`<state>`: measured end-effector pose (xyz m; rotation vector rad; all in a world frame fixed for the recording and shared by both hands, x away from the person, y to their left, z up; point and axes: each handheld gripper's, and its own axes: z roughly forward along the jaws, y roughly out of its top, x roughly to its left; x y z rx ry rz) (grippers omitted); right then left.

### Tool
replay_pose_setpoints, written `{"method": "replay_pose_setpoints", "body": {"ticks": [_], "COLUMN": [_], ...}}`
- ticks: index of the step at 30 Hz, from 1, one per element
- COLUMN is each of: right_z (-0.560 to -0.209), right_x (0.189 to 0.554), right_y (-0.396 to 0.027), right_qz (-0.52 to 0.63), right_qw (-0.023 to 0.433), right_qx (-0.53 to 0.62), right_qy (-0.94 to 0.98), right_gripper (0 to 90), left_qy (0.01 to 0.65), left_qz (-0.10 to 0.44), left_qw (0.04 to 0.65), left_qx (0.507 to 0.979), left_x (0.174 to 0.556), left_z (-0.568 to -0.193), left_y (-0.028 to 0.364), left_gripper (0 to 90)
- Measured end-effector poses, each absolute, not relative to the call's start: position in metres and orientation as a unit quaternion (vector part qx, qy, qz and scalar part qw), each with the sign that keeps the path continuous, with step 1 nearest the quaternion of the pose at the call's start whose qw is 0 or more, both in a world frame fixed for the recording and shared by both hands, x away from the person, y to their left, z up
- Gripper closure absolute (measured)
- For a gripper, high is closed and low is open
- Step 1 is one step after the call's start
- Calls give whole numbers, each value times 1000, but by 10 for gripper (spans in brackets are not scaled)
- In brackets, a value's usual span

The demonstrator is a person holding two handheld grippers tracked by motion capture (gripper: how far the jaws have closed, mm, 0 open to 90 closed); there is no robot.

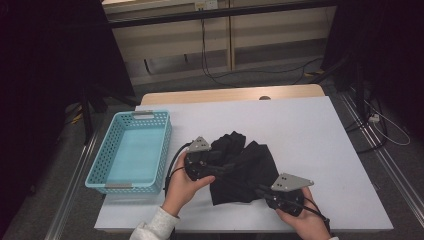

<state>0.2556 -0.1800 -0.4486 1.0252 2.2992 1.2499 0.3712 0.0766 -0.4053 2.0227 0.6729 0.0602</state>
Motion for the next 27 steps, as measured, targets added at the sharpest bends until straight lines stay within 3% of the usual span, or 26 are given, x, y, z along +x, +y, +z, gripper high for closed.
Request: {"method": "replay_pose_setpoints", "body": {"ticks": [4,6,7,8,9,10,24,27], "right_z": [-449,-448,-449,-449,-449,-449,-440,-437], "right_x": [253,252,252,252,252,252,258,260], "right_y": [-186,-188,-189,-189,-190,-190,-218,-226], "right_qz": [439,439,437,436,434,433,419,408], "right_qw": [168,170,170,170,171,171,208,227], "right_qx": [365,368,368,368,366,365,386,390], "right_qy": [804,802,803,803,805,806,795,794], "right_gripper": [825,824,825,824,824,823,837,900], "left_qy": [274,268,269,277,283,289,349,352], "left_qz": [18,23,22,14,7,3,29,48], "left_qw": [464,449,441,432,428,429,481,472], "left_qx": [842,852,856,858,858,856,804,807], "left_x": [378,380,380,380,381,381,384,382], "left_z": [-420,-427,-430,-431,-432,-433,-405,-403], "left_y": [62,58,57,58,59,60,124,128], "left_gripper": [362,472,472,587,760,822,833,835]}}
